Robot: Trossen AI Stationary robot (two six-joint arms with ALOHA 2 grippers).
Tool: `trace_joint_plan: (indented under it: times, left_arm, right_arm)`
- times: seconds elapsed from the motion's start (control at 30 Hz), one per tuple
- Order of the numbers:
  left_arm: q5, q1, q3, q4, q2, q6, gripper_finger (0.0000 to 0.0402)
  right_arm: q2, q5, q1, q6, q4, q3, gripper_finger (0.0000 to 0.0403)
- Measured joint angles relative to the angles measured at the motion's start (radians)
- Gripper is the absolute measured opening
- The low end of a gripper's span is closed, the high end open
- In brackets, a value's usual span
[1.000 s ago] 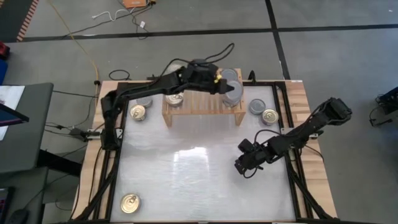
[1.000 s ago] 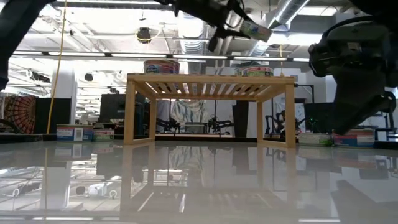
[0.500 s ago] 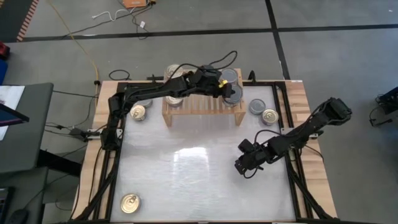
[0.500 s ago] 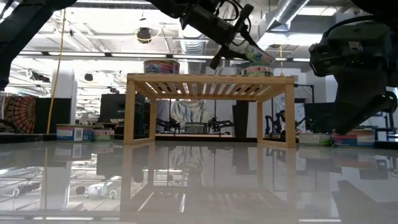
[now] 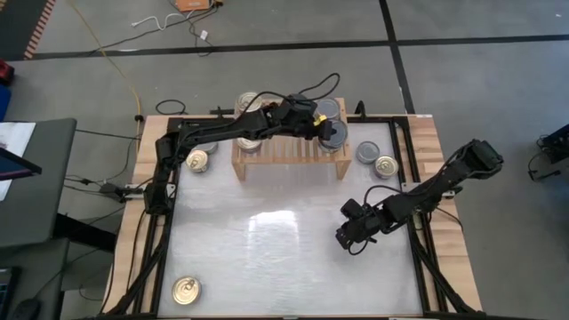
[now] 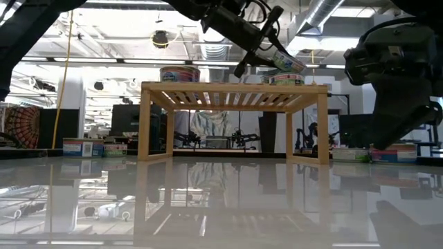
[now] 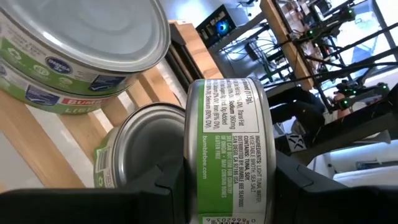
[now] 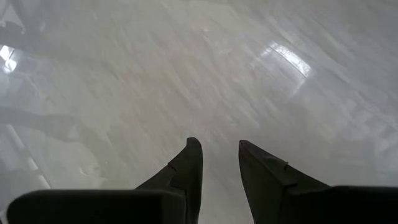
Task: Stack canned seafood by type on shelf
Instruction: Stack the green tuna can on top of the other green tuna can on the shelf
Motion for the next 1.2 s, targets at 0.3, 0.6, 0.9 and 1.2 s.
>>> trace_joint_plan:
  times: [0.3, 0.6, 0.9, 1.2]
  left_arm:
    - [-0.001, -0.001, 0.0, -0.009, 0.0, -0.017, 0.0135]
    - [-0.004, -0.002, -0.002, -0.004, 0.002, -0.047, 0.0136]
    - [-0.012, -0.002, -0.004, -0.014, 0.005, -0.051, 0.0195]
    - [-0.011, -0.003, -0.005, -0.035, 0.006, -0.039, 0.0236]
  right_arm:
    - [0.0, 0.0, 0.0, 0.007, 0.001, 0.0, 0.0128]
    - [0.0, 0.0, 0.002, 0.016, 0.001, 0.0, 0.0128]
    - [0.0, 0.0, 0.001, 0.016, 0.001, 0.0, 0.0128]
    - [0.0, 0.0, 0.001, 0.016, 0.001, 0.001, 0.0128]
